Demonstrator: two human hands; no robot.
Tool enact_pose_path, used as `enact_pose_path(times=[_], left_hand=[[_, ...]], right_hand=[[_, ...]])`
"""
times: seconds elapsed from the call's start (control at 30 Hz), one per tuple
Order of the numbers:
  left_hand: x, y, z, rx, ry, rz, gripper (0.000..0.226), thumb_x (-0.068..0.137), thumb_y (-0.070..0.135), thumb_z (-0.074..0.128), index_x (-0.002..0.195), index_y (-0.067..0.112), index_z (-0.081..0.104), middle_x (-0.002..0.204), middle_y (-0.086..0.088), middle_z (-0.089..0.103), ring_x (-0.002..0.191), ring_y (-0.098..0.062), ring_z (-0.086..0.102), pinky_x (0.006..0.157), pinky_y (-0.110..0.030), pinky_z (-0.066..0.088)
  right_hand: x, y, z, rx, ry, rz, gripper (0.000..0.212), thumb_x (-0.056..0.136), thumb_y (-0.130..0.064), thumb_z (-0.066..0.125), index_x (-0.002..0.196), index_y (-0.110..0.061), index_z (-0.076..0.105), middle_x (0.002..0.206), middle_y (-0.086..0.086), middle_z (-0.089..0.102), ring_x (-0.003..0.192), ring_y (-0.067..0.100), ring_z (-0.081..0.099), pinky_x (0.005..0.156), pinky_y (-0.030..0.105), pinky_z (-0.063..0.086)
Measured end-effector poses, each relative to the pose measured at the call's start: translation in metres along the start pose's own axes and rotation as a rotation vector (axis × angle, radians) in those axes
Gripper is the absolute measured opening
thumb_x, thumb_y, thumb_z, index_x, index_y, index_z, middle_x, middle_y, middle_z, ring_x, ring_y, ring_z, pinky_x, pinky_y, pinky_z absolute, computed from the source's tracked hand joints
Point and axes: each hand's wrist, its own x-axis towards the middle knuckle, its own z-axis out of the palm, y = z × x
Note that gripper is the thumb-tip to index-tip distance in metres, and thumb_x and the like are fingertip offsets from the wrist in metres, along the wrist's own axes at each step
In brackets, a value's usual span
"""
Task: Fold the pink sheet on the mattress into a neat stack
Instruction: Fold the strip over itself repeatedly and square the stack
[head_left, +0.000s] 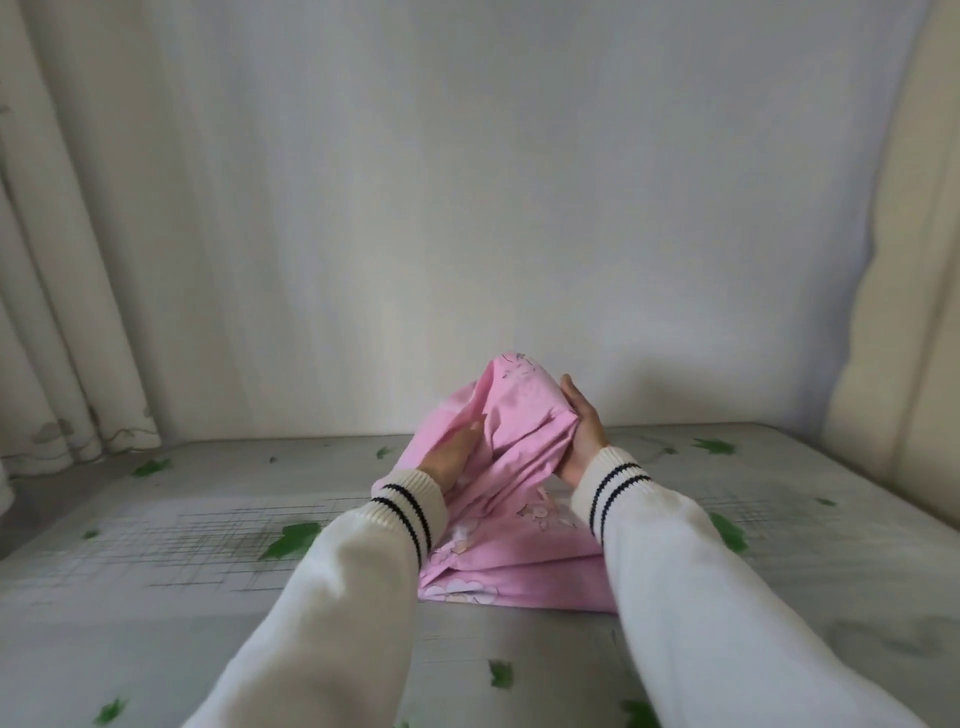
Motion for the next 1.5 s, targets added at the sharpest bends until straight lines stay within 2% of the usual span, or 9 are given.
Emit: enact_pose_path(times=[0.17, 0.33, 0.47, 0.63, 0.9, 1.0, 1.2, 1.4, 1.5], left_hand=[[0.001, -0.011, 0.022, 0.264, -0.222, 0.176, 0.052, 0.103, 0.023, 0.026, 0.141, 0.056, 0.012, 0.134, -0.009, 0.051, 0.118, -0.017, 0.051, 0.117, -0.041, 0.02], [0.008, -0.023, 0.04, 0.334, -0.343, 0.142, 0.052, 0.1, 0.027, 0.031, 0.144, 0.049, 0.011, 0.096, 0.014, 0.054, 0.082, -0.001, 0.046, 0.08, -0.014, 0.044], [0.004, -0.02, 0.049, 0.459, -0.373, 0.073, 0.046, 0.102, 0.023, 0.024, 0.145, 0.042, 0.022, 0.151, -0.002, 0.031, 0.139, -0.019, 0.032, 0.114, -0.021, 0.017], [0.009, -0.023, 0.037, 0.773, -0.195, 0.022, 0.039, 0.1, 0.02, 0.035, 0.137, 0.012, 0.044, 0.145, 0.0, 0.042, 0.134, -0.014, 0.037, 0.107, -0.016, 0.021], [0.02, -0.033, 0.001, 0.774, 0.085, -0.006, 0.028, 0.093, 0.023, 0.048, 0.118, 0.023, 0.062, 0.129, -0.004, 0.06, 0.121, -0.022, 0.053, 0.102, -0.025, 0.036], [0.017, -0.039, -0.001, 0.886, 0.09, -0.017, 0.033, 0.095, 0.029, 0.045, 0.125, 0.02, 0.058, 0.128, -0.007, 0.06, 0.119, -0.026, 0.055, 0.102, -0.028, 0.04], [0.024, -0.051, -0.009, 0.829, 0.137, -0.085, 0.032, 0.092, 0.018, 0.055, 0.123, 0.011, 0.059, 0.127, -0.011, 0.061, 0.116, -0.025, 0.057, 0.098, -0.024, 0.039], [0.027, -0.058, -0.015, 0.85, 0.144, -0.202, 0.038, 0.096, 0.022, 0.041, 0.133, 0.016, 0.049, 0.139, -0.019, 0.044, 0.126, -0.035, 0.046, 0.11, -0.036, 0.034], [0.026, -0.065, -0.015, 0.713, 0.163, -0.242, 0.038, 0.097, 0.022, 0.043, 0.132, 0.009, 0.043, 0.142, -0.023, 0.04, 0.131, -0.035, 0.04, 0.112, -0.033, 0.029]], right_hand=[[-0.008, -0.008, -0.037, -0.167, 0.044, 0.024, 0.047, 0.087, -0.046, 0.05, 0.108, -0.006, 0.063, 0.098, 0.019, 0.067, 0.09, 0.03, 0.063, 0.099, 0.042, 0.043], [-0.016, -0.01, -0.065, -0.562, 0.188, 0.031, 0.035, 0.089, -0.026, 0.056, 0.117, -0.004, 0.057, 0.097, 0.012, 0.065, 0.087, 0.026, 0.061, 0.086, 0.037, 0.048], [-0.009, 0.001, -0.095, -0.859, 0.308, 0.096, 0.05, 0.08, -0.028, 0.068, 0.124, -0.005, 0.056, 0.12, 0.015, 0.064, 0.11, 0.031, 0.06, 0.102, 0.042, 0.045], [-0.016, 0.005, -0.1, -0.907, 0.358, 0.078, 0.044, 0.082, -0.012, 0.066, 0.124, -0.002, 0.055, 0.124, 0.013, 0.062, 0.111, 0.029, 0.06, 0.102, 0.035, 0.044], [-0.016, -0.02, -0.112, -0.95, 0.455, 0.049, 0.03, 0.081, -0.005, 0.062, 0.108, 0.006, 0.062, 0.118, 0.019, 0.062, 0.1, 0.027, 0.058, 0.089, 0.03, 0.046], [-0.025, -0.013, -0.12, -1.04, 0.465, 0.128, 0.009, 0.084, -0.005, 0.055, 0.086, -0.003, 0.063, 0.101, 0.013, 0.058, 0.089, 0.022, 0.051, 0.064, 0.022, 0.041], [-0.027, 0.006, -0.136, -1.051, 0.442, 0.171, 0.015, 0.087, -0.011, 0.052, 0.1, -0.007, 0.056, 0.099, 0.013, 0.058, 0.091, 0.023, 0.053, 0.085, 0.032, 0.043], [-0.031, 0.005, -0.13, -1.124, 0.45, 0.194, 0.022, 0.088, -0.012, 0.049, 0.067, -0.016, 0.052, 0.094, 0.012, 0.056, 0.087, 0.021, 0.051, 0.071, 0.026, 0.039], [-0.031, 0.008, -0.129, -1.149, 0.446, 0.203, 0.016, 0.089, -0.017, 0.048, 0.093, -0.005, 0.059, 0.097, 0.013, 0.056, 0.083, 0.021, 0.052, 0.068, 0.024, 0.038]])
